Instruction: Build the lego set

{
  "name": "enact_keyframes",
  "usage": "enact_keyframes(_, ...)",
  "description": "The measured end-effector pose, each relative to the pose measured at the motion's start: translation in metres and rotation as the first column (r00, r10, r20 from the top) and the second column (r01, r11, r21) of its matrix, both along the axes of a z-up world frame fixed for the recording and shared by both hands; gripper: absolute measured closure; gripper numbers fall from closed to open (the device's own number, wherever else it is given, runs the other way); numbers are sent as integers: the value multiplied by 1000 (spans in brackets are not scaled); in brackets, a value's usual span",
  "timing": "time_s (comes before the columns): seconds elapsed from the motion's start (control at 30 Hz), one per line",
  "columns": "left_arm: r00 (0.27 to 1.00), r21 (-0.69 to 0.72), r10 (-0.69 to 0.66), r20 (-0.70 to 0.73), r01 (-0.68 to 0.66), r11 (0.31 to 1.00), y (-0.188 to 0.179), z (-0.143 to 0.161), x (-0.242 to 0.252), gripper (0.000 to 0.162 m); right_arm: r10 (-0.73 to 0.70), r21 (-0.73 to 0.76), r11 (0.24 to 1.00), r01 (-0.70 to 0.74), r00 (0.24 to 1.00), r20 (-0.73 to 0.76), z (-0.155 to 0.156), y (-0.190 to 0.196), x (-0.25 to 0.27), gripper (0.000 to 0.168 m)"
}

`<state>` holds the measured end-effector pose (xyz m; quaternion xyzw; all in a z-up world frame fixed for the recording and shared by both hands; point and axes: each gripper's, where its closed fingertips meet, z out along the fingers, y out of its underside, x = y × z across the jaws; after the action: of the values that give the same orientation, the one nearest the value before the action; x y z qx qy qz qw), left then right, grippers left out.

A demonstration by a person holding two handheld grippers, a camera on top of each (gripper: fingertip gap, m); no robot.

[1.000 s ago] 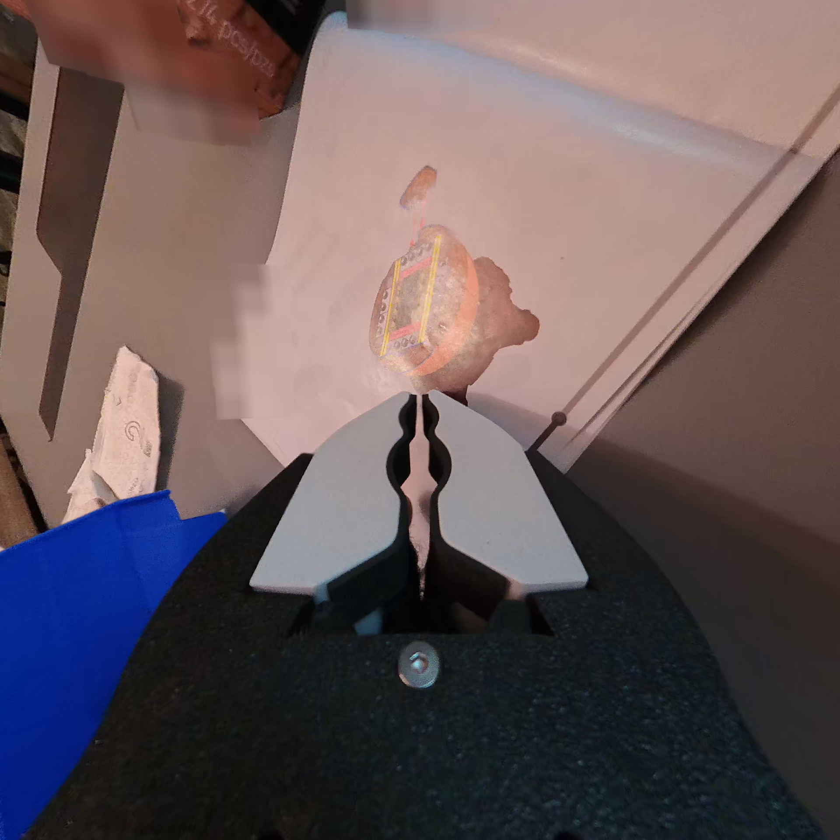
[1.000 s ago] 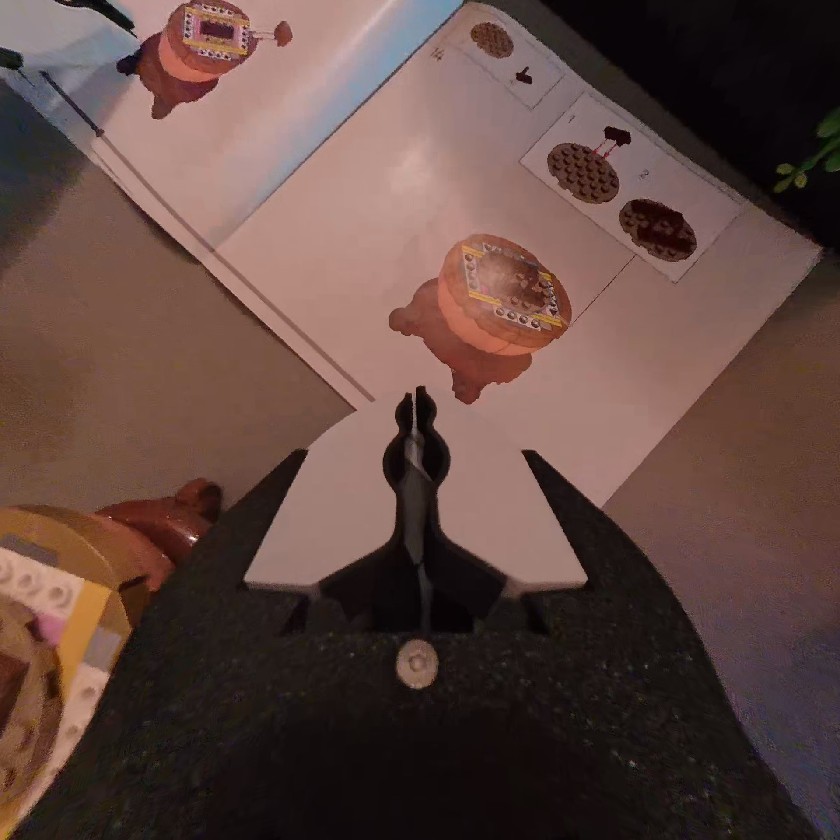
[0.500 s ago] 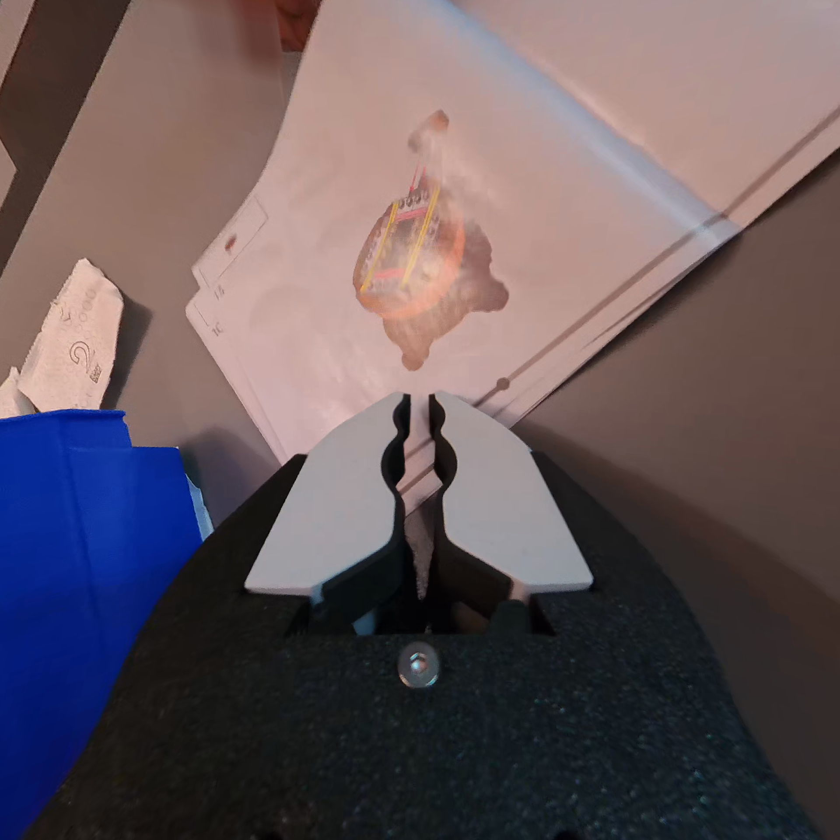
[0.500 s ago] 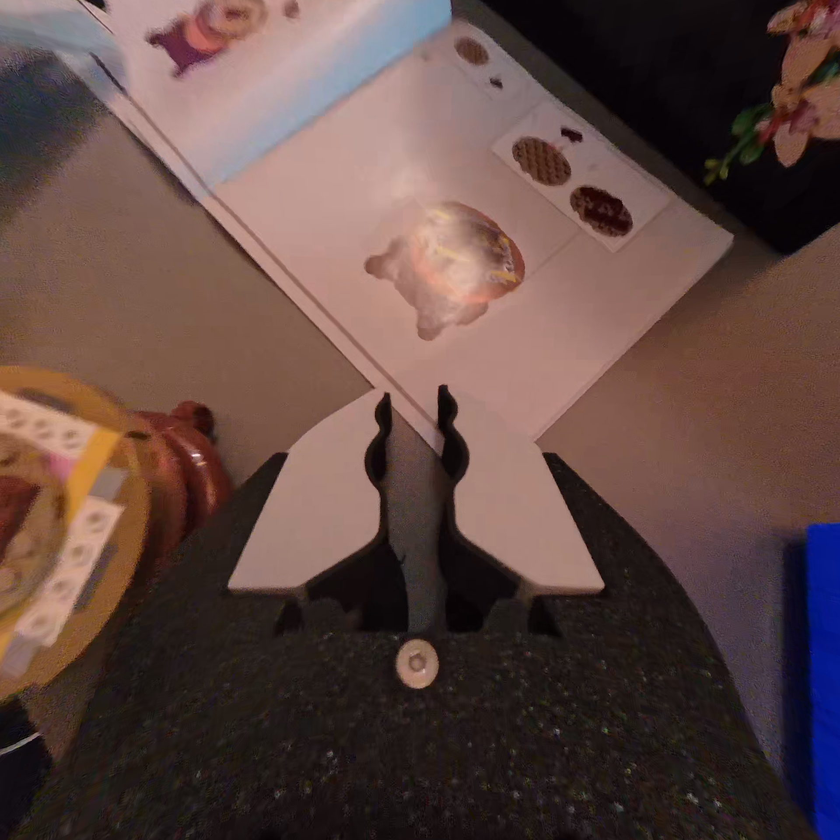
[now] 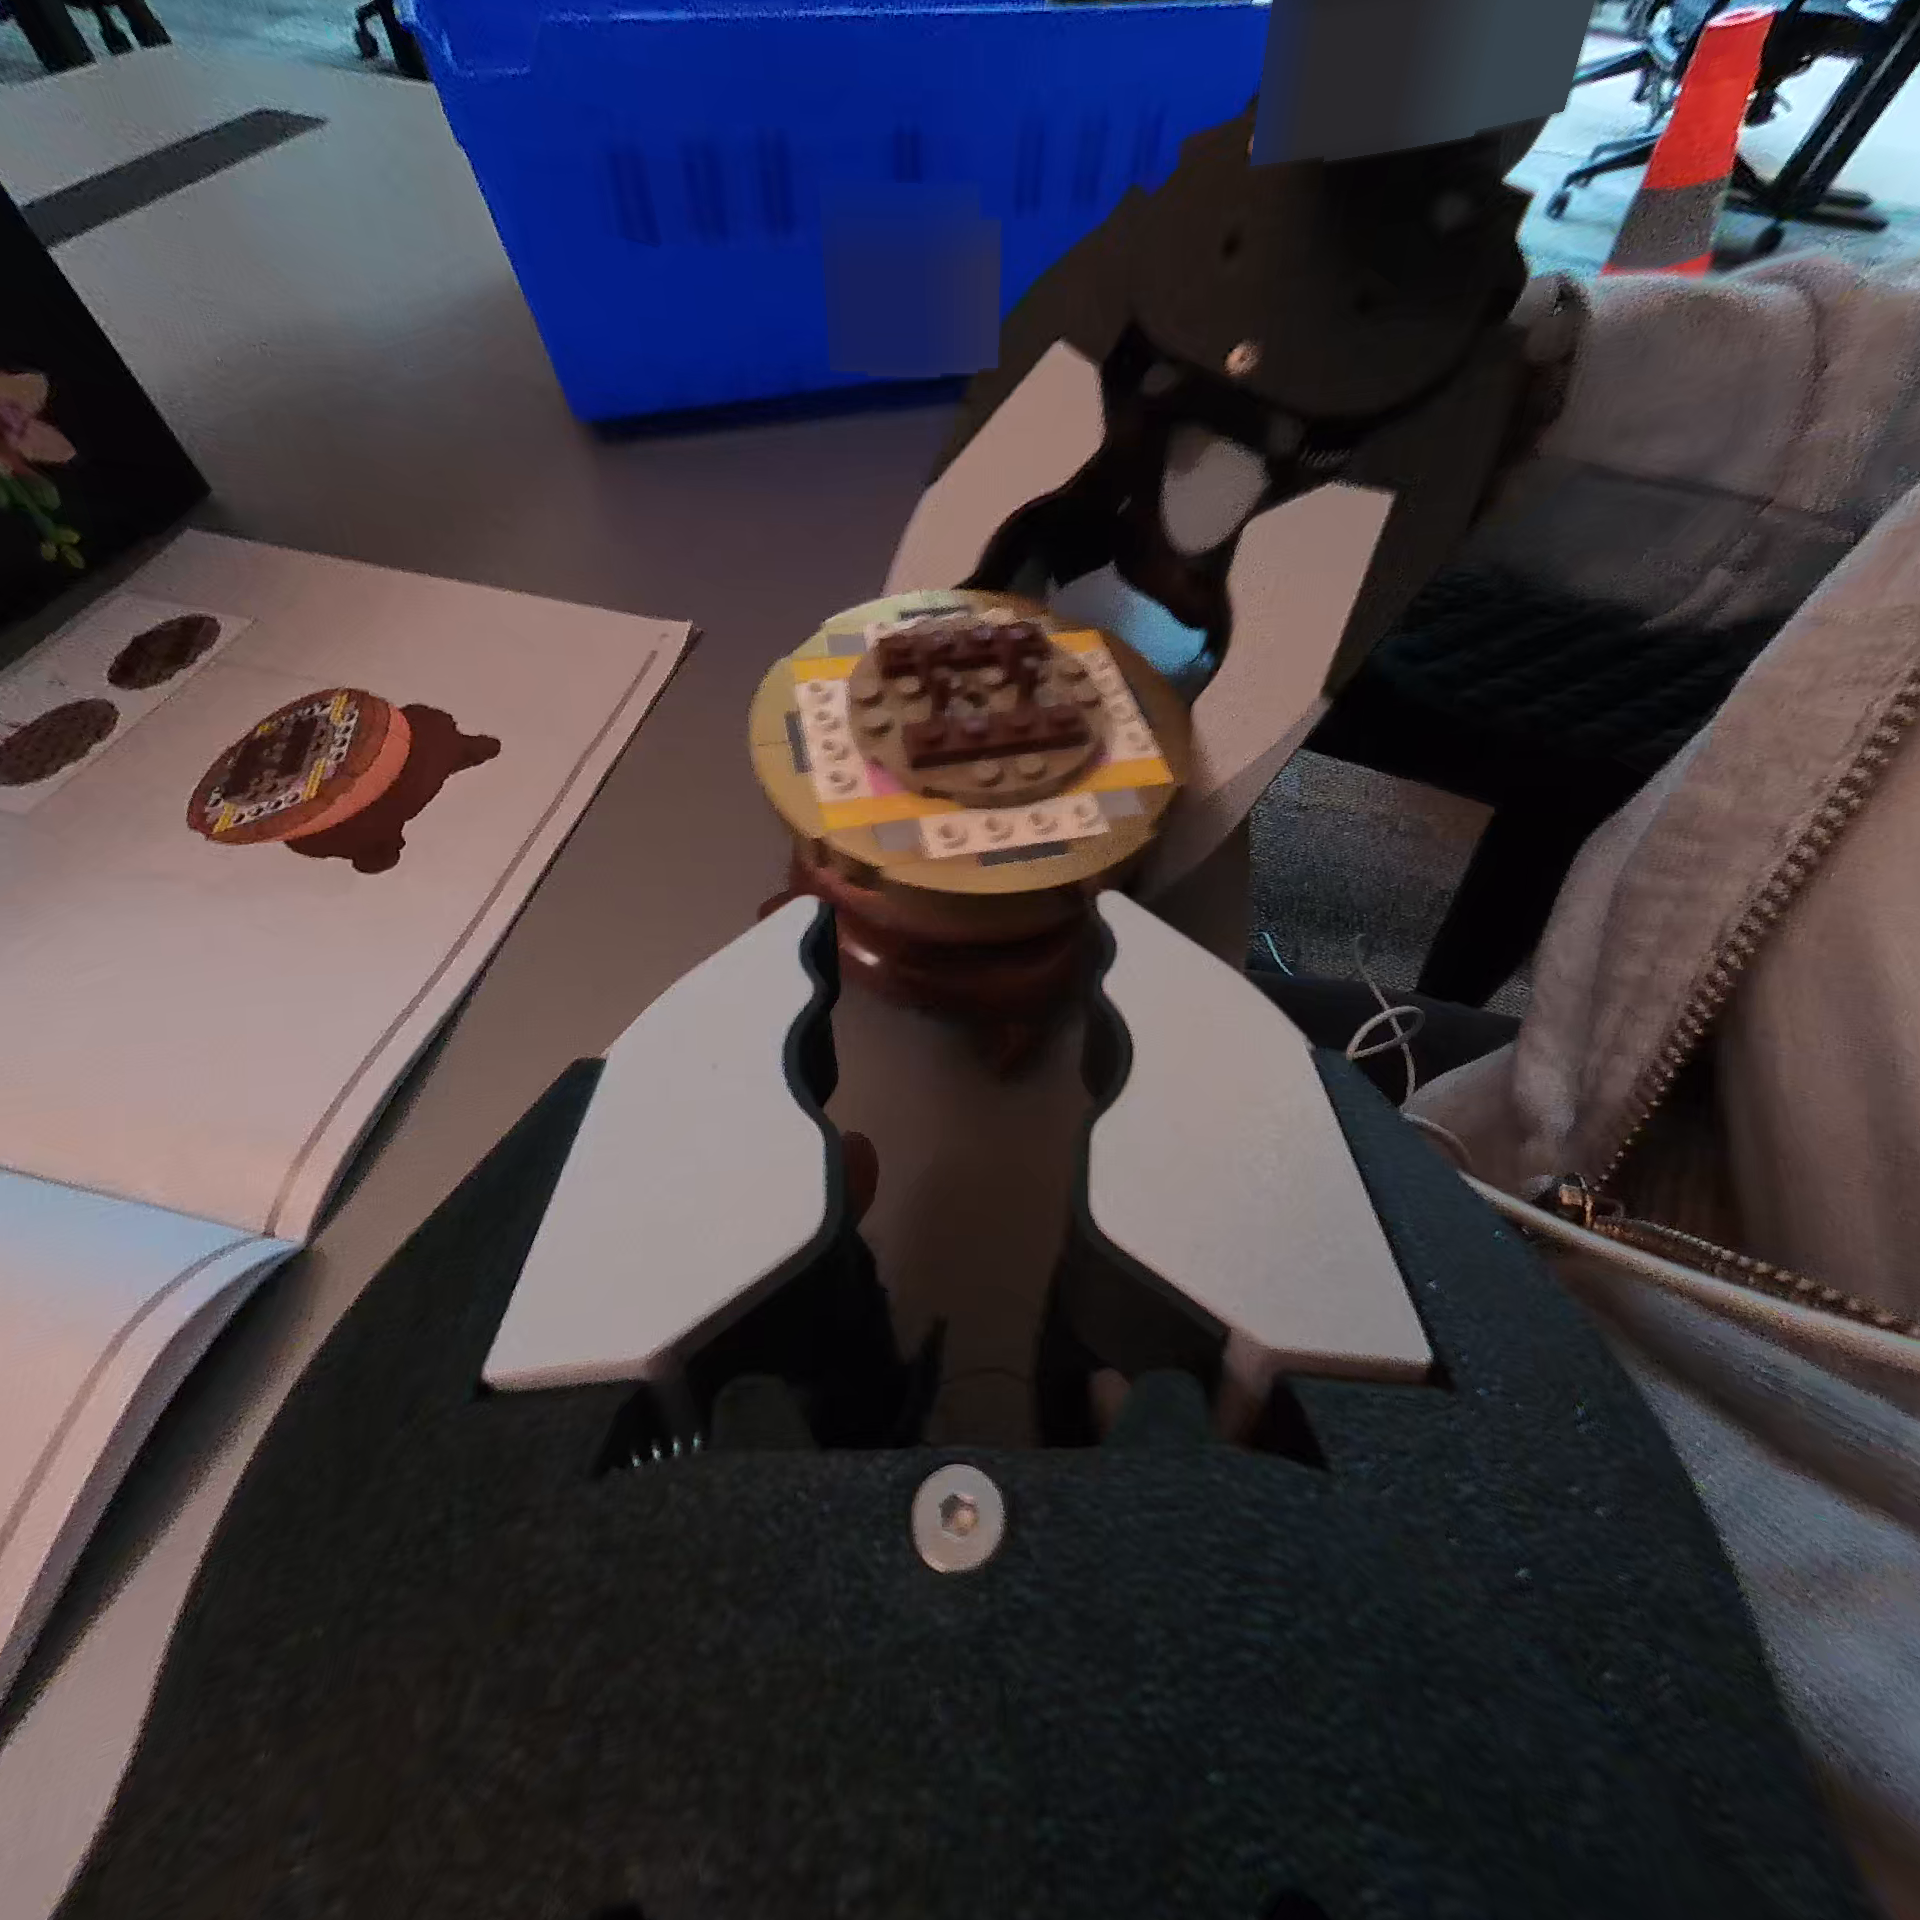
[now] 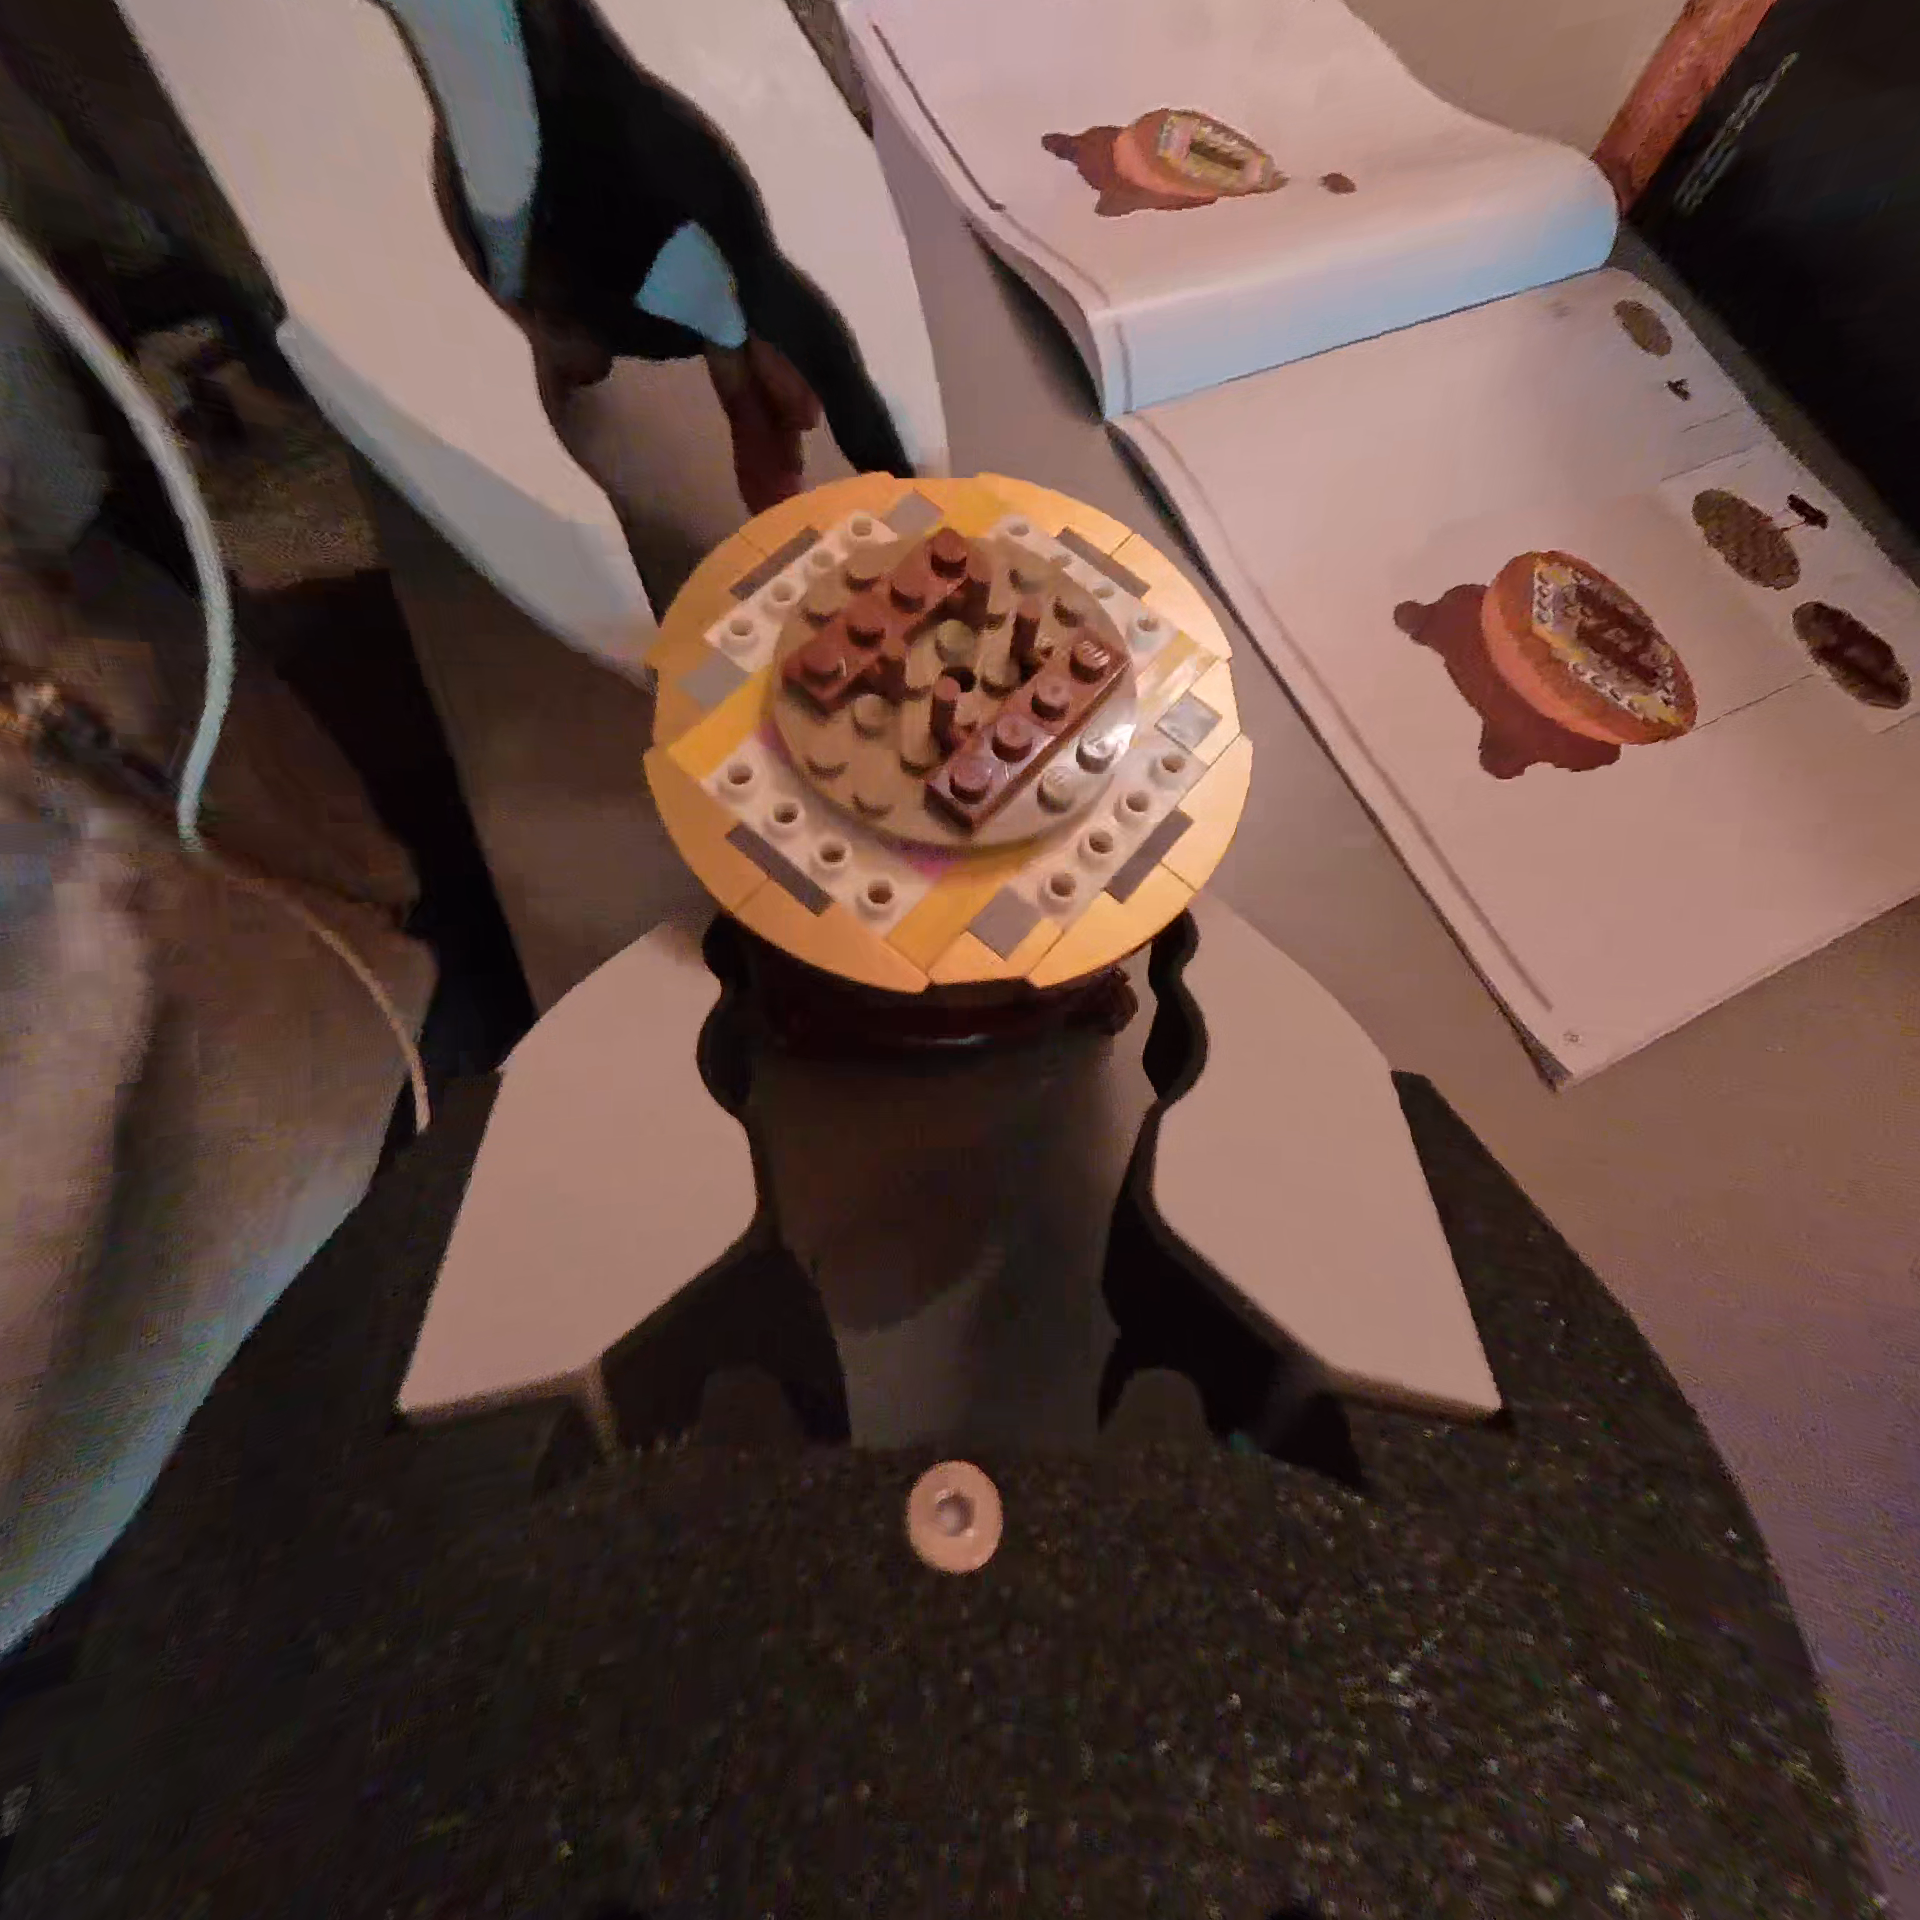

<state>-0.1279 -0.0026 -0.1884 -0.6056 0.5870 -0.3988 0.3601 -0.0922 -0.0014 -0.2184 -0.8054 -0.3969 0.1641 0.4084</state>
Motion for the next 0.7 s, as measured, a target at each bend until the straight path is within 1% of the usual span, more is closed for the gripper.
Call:
enact_keyframes(0.03,1000,16,22,-11,-21,1000,6,-1,-2,115,-49,-10,999,49,999,0,0,8,-3,94)
enact_keyframes(0.07,999,39,42,-20,-41,998,14,-1,-6,118,-95,-19,995,95,995,-7,0,15,-5,95)
enact_keyframes(0.13,997,56,65,-29,-64,996,29,1,-15,127,-188,-45,982,186,981,-38,2,26,-12,98)
enact_keyframes(0.2,997,57,68,-41,-65,996,39,1,-24,129,-243,-42,970,241,969,-48,2,34,-20,98)
enact_keyframes(0.27,997,51,48,-54,-45,998,44,0,-31,128,-249,-22,968,248,968,-40,2,39,-26,98)
enact_keyframes(0.33,997,53,44,-58,-41,998,48,0,-35,129,-255,-31,967,254,965,-59,2,42,-28,98)
enact_keyframes(0.47,997,63,44,-56,-40,997,49,-1,-36,129,-249,-30,968,248,968,-42,1,44,-26,98)
enact_keyframes(0.63,997,71,47,-54,-43,997,52,-1,-37,128,-291,-23,956,291,957,5,0,48,-25,95)
enact_keyframes(0.7,998,71,51,-48,-47,996,52,-1,-37,128,-301,-29,953,301,954,2,0,48,-24,95)
